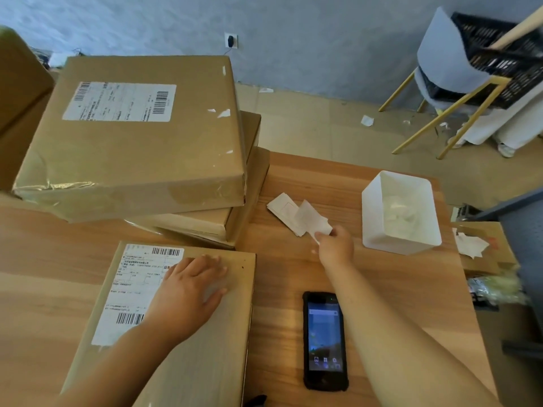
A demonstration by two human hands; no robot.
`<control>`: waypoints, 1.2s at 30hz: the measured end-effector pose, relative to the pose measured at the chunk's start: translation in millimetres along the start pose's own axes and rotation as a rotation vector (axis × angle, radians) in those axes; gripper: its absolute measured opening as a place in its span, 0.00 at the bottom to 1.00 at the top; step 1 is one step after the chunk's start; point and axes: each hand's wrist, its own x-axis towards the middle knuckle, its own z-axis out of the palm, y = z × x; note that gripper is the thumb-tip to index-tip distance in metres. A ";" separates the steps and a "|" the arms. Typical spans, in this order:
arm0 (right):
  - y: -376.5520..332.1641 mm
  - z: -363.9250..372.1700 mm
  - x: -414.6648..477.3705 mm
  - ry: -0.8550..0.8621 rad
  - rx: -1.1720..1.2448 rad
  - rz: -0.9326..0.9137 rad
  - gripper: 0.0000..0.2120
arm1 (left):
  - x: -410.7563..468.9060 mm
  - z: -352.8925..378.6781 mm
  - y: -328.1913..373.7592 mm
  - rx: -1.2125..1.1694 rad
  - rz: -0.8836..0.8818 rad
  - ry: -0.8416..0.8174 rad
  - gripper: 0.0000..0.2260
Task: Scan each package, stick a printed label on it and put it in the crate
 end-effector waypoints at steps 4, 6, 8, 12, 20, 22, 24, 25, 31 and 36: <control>-5.9 -12.8 -34.7 -0.143 0.303 0.034 0.10 | -7.2 -5.6 -2.1 -0.089 -0.024 0.002 0.16; -8.2 -17.5 -56.6 -0.216 0.333 0.001 0.10 | -14.6 -9.4 -1.1 -0.140 -0.024 0.051 0.15; -10.2 -19.1 -79.3 -0.283 0.332 -0.026 0.09 | -24.0 -13.9 -0.4 -0.221 -0.054 0.096 0.13; -11.2 -11.7 -126.3 -0.393 0.293 -0.078 0.09 | -45.1 -22.1 -4.7 -0.542 -0.253 0.068 0.04; -3.0 20.0 -199.1 -0.536 0.238 -0.164 0.08 | -76.6 -35.9 -27.2 -0.946 -0.365 0.012 0.05; -1.9 26.9 -209.4 -0.520 0.249 -0.162 0.08 | -83.3 -39.2 -33.3 -0.980 -0.355 0.008 0.06; -1.6 32.9 -217.6 -0.498 0.273 -0.155 0.08 | -89.2 -42.7 -39.5 -1.010 -0.349 -0.003 0.07; -1.4 36.3 -221.9 -0.490 0.276 -0.154 0.08 | -92.3 -44.7 -43.1 -1.020 -0.344 -0.010 0.08; 0.3 49.2 -242.6 -0.471 0.309 -0.170 0.09 | -104.9 -50.9 -57.9 -1.102 -0.325 -0.020 0.03; 0.2 53.6 -254.4 -0.473 0.326 -0.202 0.10 | -112.4 -52.6 -67.0 -1.080 -0.305 -0.028 0.04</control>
